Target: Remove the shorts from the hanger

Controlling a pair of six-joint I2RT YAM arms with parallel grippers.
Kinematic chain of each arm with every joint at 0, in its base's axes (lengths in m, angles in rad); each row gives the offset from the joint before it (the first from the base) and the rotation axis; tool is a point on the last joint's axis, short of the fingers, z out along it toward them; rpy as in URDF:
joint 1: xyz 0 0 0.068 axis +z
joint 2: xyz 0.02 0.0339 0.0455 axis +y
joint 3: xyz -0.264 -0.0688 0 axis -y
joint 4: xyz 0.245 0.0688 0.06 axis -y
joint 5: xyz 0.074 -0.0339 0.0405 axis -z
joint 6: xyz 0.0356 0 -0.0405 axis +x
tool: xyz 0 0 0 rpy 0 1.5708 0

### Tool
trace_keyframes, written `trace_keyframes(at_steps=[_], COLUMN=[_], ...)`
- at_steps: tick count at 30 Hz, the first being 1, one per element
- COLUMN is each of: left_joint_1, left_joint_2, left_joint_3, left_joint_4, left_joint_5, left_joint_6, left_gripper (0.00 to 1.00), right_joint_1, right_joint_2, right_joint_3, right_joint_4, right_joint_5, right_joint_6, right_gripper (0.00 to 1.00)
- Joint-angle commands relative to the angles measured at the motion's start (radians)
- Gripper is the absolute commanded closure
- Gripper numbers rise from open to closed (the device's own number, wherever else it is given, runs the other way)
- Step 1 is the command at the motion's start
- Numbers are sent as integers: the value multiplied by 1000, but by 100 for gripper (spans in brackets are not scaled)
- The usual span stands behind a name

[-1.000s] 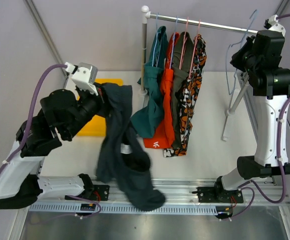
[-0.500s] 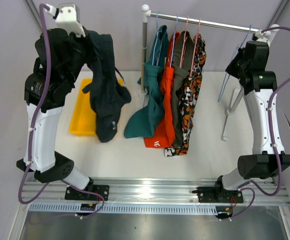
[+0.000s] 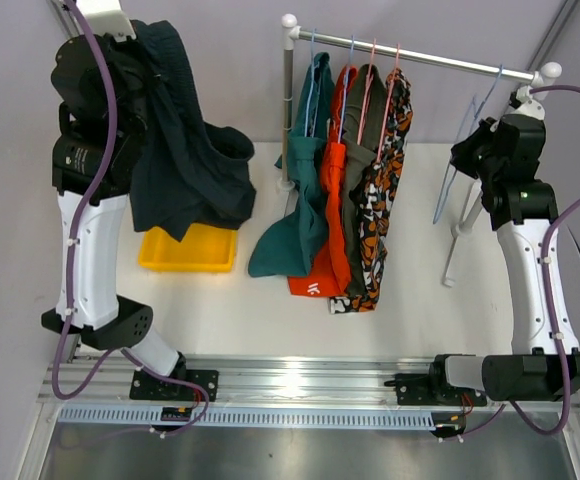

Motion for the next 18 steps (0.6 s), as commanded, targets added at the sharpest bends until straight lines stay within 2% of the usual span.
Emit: trace_keyframes(at_steps=[1, 8, 9, 10, 11, 12, 14, 18], left_joint_1=[32, 105, 113, 121, 131, 136, 142, 142], left_joint_2=[4, 47, 53, 60, 74, 80, 83, 54], left_joint_3=[21, -31, -85, -100, -137, -171, -229, -367], left_joint_4=[131, 112, 109, 93, 85, 76, 47, 22], left_joint_5=[-82, -45, -44, -41, -36, -22, -6, 126], left_joint_6=[81, 18, 9, -5, -31, -44, -92, -171], left_gripper=[100, 100, 100, 100, 100, 100, 100, 100], right_joint_1=[1, 1, 1, 1, 1, 1, 1, 1], right_joint_2=[-22, -29, -30, -33, -39, -44, -71, -123], right_joint_3=[-40, -58, -60, -63, -65, -66, -75, -83], right_joint_4=[-31, -36, -42, -50, -60, -67, -83, -116], right_joint_5=[-39, -36, -36, -35, -26, -21, 3, 39], right_joint_6=[15, 32, 34, 34, 32, 31, 31, 26], right_gripper=[100, 100, 96, 86, 59, 43, 22, 5])
